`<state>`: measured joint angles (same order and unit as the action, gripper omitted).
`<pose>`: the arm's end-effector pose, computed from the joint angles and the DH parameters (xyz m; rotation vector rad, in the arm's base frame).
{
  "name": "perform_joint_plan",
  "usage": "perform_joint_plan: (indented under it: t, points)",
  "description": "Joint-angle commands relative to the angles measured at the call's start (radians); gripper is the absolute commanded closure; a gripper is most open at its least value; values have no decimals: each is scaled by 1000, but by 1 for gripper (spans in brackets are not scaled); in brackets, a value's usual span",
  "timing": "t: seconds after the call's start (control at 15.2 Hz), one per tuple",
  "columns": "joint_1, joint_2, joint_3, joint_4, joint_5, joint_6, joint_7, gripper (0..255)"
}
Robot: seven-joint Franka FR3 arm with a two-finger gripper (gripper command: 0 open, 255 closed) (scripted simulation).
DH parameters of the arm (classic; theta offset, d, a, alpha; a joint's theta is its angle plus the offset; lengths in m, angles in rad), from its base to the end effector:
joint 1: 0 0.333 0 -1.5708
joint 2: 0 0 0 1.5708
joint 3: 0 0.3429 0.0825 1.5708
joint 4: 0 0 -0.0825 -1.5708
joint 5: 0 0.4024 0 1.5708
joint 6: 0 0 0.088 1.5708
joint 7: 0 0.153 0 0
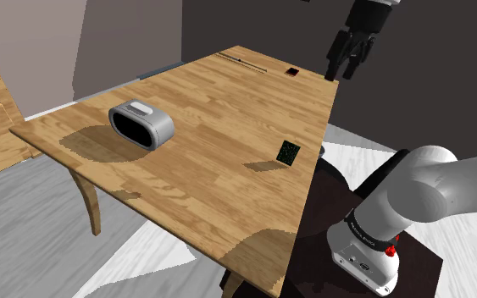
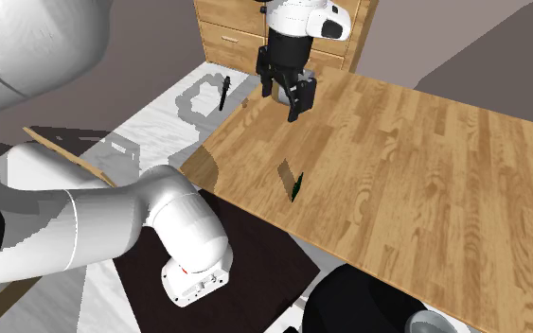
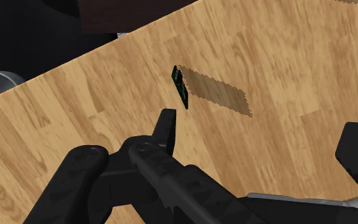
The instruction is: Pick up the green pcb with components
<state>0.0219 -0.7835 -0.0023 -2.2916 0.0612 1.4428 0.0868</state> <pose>0.2904 0.0155 0.5836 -3.0794 0.0934 0.1056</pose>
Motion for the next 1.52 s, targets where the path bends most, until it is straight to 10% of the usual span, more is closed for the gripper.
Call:
perform_joint_plan:
  t: [0.0,1.45]
  points:
    - [0,0,0,0,0,0,0,0]
    - [50,381,-135,-434,-162,732,-418,0]
